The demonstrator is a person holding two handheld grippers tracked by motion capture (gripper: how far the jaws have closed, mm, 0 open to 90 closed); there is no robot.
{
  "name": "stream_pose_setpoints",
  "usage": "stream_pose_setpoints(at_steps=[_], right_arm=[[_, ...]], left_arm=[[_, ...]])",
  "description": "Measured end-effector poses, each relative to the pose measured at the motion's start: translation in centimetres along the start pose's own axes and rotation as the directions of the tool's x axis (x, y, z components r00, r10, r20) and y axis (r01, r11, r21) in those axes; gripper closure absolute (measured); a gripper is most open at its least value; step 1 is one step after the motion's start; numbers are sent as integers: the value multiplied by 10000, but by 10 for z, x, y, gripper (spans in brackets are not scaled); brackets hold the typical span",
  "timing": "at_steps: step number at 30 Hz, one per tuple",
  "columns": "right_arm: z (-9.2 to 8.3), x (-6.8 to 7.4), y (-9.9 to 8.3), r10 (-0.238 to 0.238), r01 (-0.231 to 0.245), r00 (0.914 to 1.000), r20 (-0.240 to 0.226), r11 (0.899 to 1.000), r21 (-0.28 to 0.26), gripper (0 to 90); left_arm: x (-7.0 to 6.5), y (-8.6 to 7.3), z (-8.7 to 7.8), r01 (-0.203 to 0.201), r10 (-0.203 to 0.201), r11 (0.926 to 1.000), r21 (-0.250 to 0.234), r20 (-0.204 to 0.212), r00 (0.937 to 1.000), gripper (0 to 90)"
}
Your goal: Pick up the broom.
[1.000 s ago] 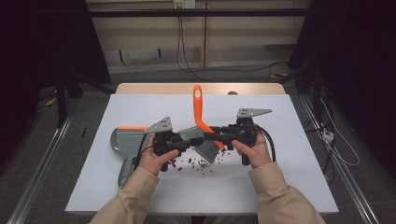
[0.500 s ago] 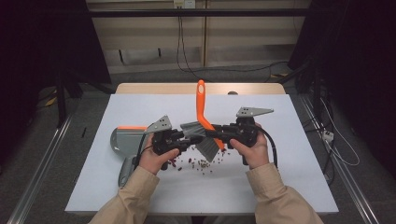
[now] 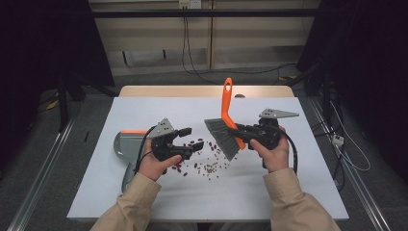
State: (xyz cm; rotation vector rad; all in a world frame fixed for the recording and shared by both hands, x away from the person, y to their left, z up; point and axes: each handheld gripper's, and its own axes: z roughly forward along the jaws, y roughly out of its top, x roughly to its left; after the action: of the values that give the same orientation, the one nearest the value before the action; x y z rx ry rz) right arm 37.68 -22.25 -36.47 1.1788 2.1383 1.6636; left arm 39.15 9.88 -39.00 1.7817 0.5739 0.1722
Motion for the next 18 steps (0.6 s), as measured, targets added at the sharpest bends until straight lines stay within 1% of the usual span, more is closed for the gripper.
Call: stream_pose_setpoints(at_steps=[1, 3, 4, 5, 6, 7, 9, 12, 13, 14, 15, 17, 18], right_arm=[[0, 0, 0, 0, 0, 10000, 0, 10000, 0, 700], [-5, -5, -2, 13, -16, 9994, 344, 10000, 67, 700], [-7, -6, -3, 20, -24, 9990, 444, 9999, 106, 700], [-9, -7, -4, -4, -2, 9983, 590, 9999, 102, 699], [-9, -7, -4, -4, -2, 9983, 590, 9999, 102, 699], [-13, -11, -6, 129, -133, 9976, 687, 9999, 54, 700], [-17, -14, -7, 218, -217, 9960, 871, 9998, -25, 700], [-23, -18, -10, 289, -287, 9939, 1065, 9996, -35, 700], [-25, -20, -12, 286, -282, 9927, 1169, 9996, -46, 700], [-26, -21, -13, 244, -246, 9917, 1261, 9997, 0, 700], [-27, -22, -14, 245, -246, 9907, 1341, 9997, -3, 700], [-30, -25, -16, 370, -371, 9880, 1497, 9993, -22, 700], [-31, -26, -17, 330, -334, 9869, 1578, 9994, -2, 700]], left_arm=[[0, 0, -1, 27, -27, 10000, -8, -19, 10000, 254], [0, 2, -3, 35, -35, 10000, -3, -34, 10000, 238], [0, 3, -4, 37, -36, 10000, 17, -82, 10000, 228], [0, 6, -7, -58, 59, 10000, 72, -194, 9998, 220], [0, 6, -7, -58, 59, 10000, 72, -194, 9998, 212], [0, 8, -9, -39, 41, 10000, 76, -167, 9999, 199], [1, 10, -13, 56, -54, 10000, 82, -240, 9997, 176], [2, 13, -19, 136, -135, 9999, 50, -309, 9994, 152], [4, 14, -23, 199, -195, 9997, 107, -342, 9992, 146], [4, 14, -23, 199, -195, 9997, 107, -342, 9992, 138], [4, 14, -24, 262, -256, 9996, 141, -427, 9988, 129], [6, 15, -27, 231, -224, 9996, 143, -445, 9988, 114], [7, 15, -30, 241, -236, 9997, 98, -510, 9984, 113]])
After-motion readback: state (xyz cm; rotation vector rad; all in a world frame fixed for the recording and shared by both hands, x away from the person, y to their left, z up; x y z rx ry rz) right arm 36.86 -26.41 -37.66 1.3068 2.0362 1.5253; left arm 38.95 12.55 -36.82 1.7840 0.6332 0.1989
